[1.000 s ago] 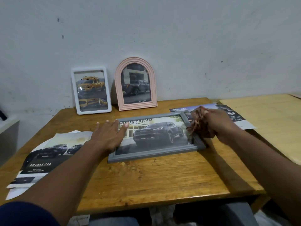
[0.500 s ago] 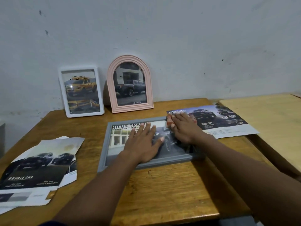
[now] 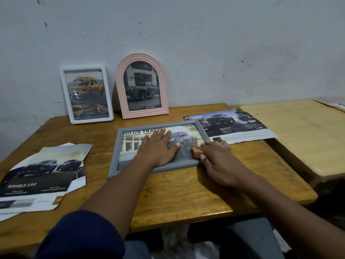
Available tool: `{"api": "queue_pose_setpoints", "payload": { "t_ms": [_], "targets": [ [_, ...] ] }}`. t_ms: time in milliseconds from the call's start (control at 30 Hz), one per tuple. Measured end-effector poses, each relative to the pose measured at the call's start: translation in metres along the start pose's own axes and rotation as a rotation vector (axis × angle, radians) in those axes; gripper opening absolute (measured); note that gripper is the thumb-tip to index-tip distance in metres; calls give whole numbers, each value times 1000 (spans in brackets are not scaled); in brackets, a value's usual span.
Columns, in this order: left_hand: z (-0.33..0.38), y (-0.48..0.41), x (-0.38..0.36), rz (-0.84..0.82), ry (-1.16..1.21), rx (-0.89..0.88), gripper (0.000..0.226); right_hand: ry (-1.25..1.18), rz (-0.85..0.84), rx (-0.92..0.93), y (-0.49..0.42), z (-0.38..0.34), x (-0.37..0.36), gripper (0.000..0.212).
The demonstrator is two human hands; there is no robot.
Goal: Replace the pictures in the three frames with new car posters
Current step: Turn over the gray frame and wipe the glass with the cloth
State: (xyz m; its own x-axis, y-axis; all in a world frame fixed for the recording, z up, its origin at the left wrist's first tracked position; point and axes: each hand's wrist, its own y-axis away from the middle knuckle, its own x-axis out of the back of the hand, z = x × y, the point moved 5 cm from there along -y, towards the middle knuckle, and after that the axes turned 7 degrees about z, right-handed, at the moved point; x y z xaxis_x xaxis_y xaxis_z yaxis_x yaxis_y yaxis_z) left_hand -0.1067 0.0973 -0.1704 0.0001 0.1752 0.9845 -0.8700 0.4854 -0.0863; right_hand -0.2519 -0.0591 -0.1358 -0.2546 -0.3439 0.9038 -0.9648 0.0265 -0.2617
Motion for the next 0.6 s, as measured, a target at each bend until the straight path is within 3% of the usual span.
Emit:
{"api": "queue_pose_setpoints", "payload": {
  "t_ms": [233,300,367,433,500,600],
  "targets": [
    [1,-1,-1,12,49,-11,69,44,-34,90,5,-47,-26,56],
    [-1,-2,2,-1,209,27,62,-29,-83,89,1,-55,-26,54],
    [-8,-1,11,-13,483,137,58,-253,-111,24,-2,-54,-13,49],
    [-13,1,30,42,637,180,59,-415,33,-59,-12,-41,12,43],
    [-7,7,51,129,597,125,61,-401,209,-115,-29,-19,33,40],
    [27,35,56,121,530,-21,68,-330,199,-175,-49,9,29,45]
  ]
}}
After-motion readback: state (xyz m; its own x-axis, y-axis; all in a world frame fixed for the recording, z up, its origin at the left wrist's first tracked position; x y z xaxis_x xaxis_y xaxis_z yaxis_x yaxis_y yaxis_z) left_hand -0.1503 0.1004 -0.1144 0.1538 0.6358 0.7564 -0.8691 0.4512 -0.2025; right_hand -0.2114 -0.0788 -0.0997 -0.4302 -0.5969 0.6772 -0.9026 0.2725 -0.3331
